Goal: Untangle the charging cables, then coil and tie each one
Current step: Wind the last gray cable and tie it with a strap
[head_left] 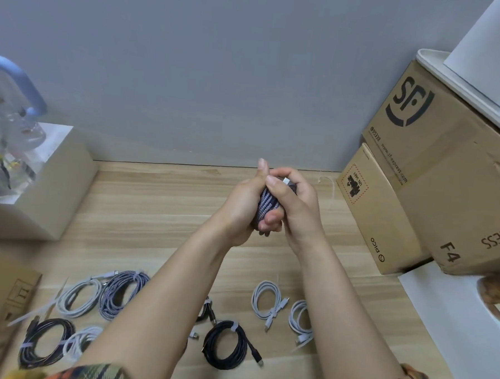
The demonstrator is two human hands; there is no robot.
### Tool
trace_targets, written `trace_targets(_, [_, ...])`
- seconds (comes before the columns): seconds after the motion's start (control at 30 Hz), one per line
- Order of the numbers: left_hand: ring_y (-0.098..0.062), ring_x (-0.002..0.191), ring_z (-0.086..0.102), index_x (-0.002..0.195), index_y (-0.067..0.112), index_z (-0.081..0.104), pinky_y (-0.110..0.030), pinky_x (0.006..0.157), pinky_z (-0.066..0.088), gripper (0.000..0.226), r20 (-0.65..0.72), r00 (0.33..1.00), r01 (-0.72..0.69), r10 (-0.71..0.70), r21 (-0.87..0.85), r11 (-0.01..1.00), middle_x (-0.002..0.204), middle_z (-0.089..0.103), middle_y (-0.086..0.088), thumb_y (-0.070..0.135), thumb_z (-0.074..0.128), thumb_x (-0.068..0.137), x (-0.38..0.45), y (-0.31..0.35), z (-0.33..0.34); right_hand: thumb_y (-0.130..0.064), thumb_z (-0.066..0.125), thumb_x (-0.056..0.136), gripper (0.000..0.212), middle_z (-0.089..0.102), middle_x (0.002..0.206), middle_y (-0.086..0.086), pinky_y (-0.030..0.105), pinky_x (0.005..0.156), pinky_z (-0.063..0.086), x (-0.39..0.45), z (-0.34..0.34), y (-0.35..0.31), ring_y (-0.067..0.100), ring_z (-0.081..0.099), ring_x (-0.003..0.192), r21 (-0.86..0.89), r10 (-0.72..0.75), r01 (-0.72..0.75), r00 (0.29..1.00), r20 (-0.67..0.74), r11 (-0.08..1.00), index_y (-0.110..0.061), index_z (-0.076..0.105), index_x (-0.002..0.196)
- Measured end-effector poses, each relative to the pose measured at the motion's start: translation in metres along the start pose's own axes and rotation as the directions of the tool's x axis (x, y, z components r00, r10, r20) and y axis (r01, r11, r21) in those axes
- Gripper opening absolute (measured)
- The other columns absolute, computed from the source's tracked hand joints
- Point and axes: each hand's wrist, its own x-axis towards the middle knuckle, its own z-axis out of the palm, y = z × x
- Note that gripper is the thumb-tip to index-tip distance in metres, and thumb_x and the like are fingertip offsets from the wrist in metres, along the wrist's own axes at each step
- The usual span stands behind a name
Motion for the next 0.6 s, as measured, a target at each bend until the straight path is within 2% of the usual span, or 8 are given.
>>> trace_targets(0.07, [-0.016, 0.03, 0.033, 0.086, -0.004, 0.055, -0.02, 0.04, 0.025, 0.069, -0.049, 0.999, -0.018, 0.019, 0.036, 0.999, 0.037, 0.041, -0.004, 0.051, 0.016, 0.1, 0.001, 0.001, 0.003, -0.029, 0.062, 0.07, 0.02, 0.04, 0.033, 0.001, 0.014, 0.031, 0.031, 0.0, 0.007, 0.004, 0.012, 0.037, 0.023, 0.066, -0.003, 0.011, 0.993, -0.118, 0.998, -0.014, 0.056, 0.082])
trace_targets(0.13, [-0.019, 0.03, 0.038, 0.074, -0.003, 0.054, -0.017, 0.037, 0.028, 0.057, -0.158, 0.987, -0.004, 0.016, 0.081, 0.997, 0.038, 0.044, -0.006, 0.036, 0.024, 0.101, 0.003, 0.001, 0.006, -0.028, 0.06, 0.07, 0.018, 0.038, 0.037, -0.002, 0.011, 0.031, 0.025, 0.001, 0.011, 0.007, 0.008, 0.03, 0.023, 0.141, -0.001, 0.027, 0.984, -0.181, 0.99, -0.013, 0.056, 0.08])
trace_targets(0.2, [-0.022, 0.033, 0.043, 0.066, -0.005, 0.057, -0.017, 0.037, 0.029, 0.051, -0.28, 0.959, 0.009, 0.036, 0.159, 0.987, 0.04, 0.047, -0.01, 0.025, 0.03, 0.096, 0.005, -0.001, 0.007, -0.026, 0.061, 0.072, 0.015, 0.042, 0.048, 0.0, 0.011, 0.03, 0.022, 0.002, 0.012, 0.009, 0.005, 0.027, 0.025, 0.175, 0.01, 0.025, 0.981, -0.192, 0.984, -0.013, 0.057, 0.079])
trace_targets(0.3, [-0.022, 0.035, 0.046, 0.077, -0.013, 0.06, -0.02, 0.038, 0.031, 0.046, -0.409, 0.906, -0.004, 0.109, 0.249, 0.969, 0.04, 0.05, -0.011, 0.021, 0.033, 0.092, 0.005, -0.005, 0.012, -0.015, 0.06, 0.087, 0.008, 0.046, 0.049, -0.006, 0.011, 0.03, 0.021, 0.004, 0.008, 0.013, 0.003, 0.026, 0.027, 0.194, 0.033, 0.002, 0.984, -0.173, 0.981, -0.012, 0.056, 0.081])
trace_targets(0.4, [-0.023, 0.041, 0.046, 0.051, 0.008, 0.057, -0.029, 0.045, 0.037, 0.05, -0.519, 0.804, -0.067, 0.291, 0.408, 0.911, 0.038, 0.048, -0.002, 0.033, 0.039, 0.09, 0.005, -0.014, 0.013, -0.014, 0.06, 0.085, 0.006, 0.05, 0.054, -0.003, 0.014, 0.034, 0.029, 0.007, 0.006, 0.017, 0.006, 0.038, 0.034, 0.154, 0.002, 0.031, 0.978, -0.209, 0.988, -0.013, 0.058, 0.08])
trace_targets(0.47, [-0.022, 0.048, 0.041, 0.047, 0.012, 0.045, -0.034, 0.051, 0.035, 0.046, -0.546, 0.764, -0.072, 0.344, 0.457, 0.887, 0.042, 0.043, 0.004, 0.037, 0.041, 0.085, 0.006, -0.016, 0.009, -0.015, 0.063, 0.08, 0.005, 0.057, 0.066, 0.0, 0.02, 0.044, 0.041, 0.008, 0.005, 0.017, 0.01, 0.052, 0.051, 0.101, -0.038, 0.064, 0.969, -0.244, 0.993, -0.016, 0.06, 0.076])
trace_targets(0.53, [-0.017, 0.049, 0.043, 0.05, 0.011, 0.044, -0.027, 0.052, 0.034, 0.046, -0.527, 0.808, -0.094, 0.264, 0.327, 0.94, 0.046, 0.046, 0.0, 0.031, 0.044, 0.09, 0.006, -0.015, 0.01, -0.011, 0.063, 0.084, 0.011, 0.056, 0.069, 0.001, 0.019, 0.045, 0.041, 0.01, 0.004, 0.016, 0.009, 0.052, 0.055, 0.14, 0.012, 0.03, 0.958, -0.286, 0.99, -0.015, 0.06, 0.075])
trace_targets(0.6, [-0.007, 0.041, 0.045, 0.054, 0.011, 0.047, -0.019, 0.044, 0.033, 0.046, -0.46, 0.869, -0.08, 0.18, 0.228, 0.97, 0.042, 0.05, 0.006, 0.019, 0.039, 0.099, 0.003, -0.014, 0.015, -0.009, 0.058, 0.088, 0.009, 0.052, 0.068, 0.002, 0.017, 0.039, 0.033, 0.014, 0.0, 0.015, 0.008, 0.048, 0.049, 0.241, 0.113, -0.034, 0.94, -0.321, 0.97, -0.01, 0.058, 0.079])
